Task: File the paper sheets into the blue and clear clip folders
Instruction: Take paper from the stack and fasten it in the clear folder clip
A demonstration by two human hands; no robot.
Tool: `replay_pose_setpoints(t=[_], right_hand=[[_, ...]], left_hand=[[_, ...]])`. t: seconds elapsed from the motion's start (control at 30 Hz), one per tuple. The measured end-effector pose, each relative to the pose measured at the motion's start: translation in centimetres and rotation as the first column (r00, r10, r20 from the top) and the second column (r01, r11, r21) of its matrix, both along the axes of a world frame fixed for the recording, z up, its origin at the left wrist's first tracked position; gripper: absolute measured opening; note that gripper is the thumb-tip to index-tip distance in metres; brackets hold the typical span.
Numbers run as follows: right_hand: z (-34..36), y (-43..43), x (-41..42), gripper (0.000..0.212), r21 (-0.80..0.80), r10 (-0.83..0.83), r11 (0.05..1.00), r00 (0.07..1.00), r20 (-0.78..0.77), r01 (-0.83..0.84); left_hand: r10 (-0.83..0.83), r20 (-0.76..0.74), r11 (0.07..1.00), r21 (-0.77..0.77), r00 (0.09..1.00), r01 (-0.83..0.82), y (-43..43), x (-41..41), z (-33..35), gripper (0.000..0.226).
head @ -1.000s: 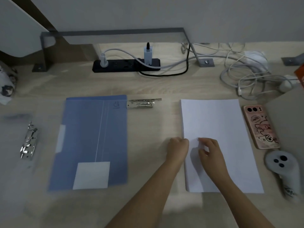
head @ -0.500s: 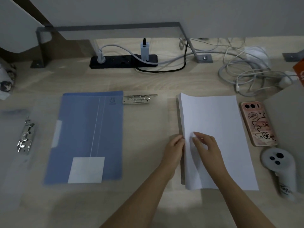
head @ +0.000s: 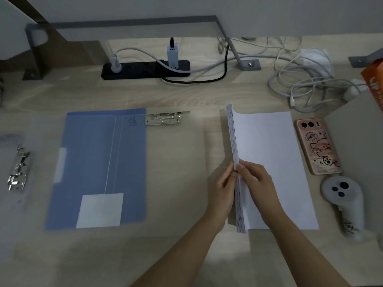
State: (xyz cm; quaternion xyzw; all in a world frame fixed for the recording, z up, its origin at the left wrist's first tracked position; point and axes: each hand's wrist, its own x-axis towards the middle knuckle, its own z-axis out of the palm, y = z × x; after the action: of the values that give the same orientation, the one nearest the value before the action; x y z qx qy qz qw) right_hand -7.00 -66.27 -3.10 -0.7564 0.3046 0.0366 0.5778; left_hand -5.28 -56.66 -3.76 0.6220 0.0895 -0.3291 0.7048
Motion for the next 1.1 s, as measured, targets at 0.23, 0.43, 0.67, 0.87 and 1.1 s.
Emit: replay_pose_setpoints(t=[0.23, 0.43, 0.67, 0.87, 1.1], right_hand=[[-0.3, 0.4, 0.0, 0.025, -0.065, 0.0, 0.998, 1.0, 0.007, 0.0], [-0.2, 0.5, 0.0, 0.026, -0.058, 0.003, 0.998, 1.0, -0.004, -0.003], [-0.9, 0.8, 0.0, 0.026, -0.134, -0.037, 0.99, 0.999, -0.004, 0.036], [-1.0, 1.6, 0.3, 0.011, -0.192, -0.086, 0.977, 0.996, 0.021, 0.088], [-1.1, 1.9, 0.2, 0.025, -0.209, -0.053, 0.977, 0.999, 0.009, 0.053]], left_hand=[[0.004, -0.018, 1.0, 0.017, 1.0, -0.003, 0.1, 0.1, -0.3, 0.037], [0.005, -0.018, 1.0, 0.014, 1.0, -0.005, 0.3, 0.2, -0.2, 0.038], [-0.021, -0.017, 0.999, 0.042, 1.0, 0.021, 0.7, 0.4, 0.0, 0.037], [-0.057, 0.253, 0.937, 0.348, 0.966, -0.036, 0.2, 0.7, 0.7, 0.04], [-0.056, 0.021, 0.902, 0.429, 0.998, 0.042, -1.3, 3.0, -0.3, 0.024]])
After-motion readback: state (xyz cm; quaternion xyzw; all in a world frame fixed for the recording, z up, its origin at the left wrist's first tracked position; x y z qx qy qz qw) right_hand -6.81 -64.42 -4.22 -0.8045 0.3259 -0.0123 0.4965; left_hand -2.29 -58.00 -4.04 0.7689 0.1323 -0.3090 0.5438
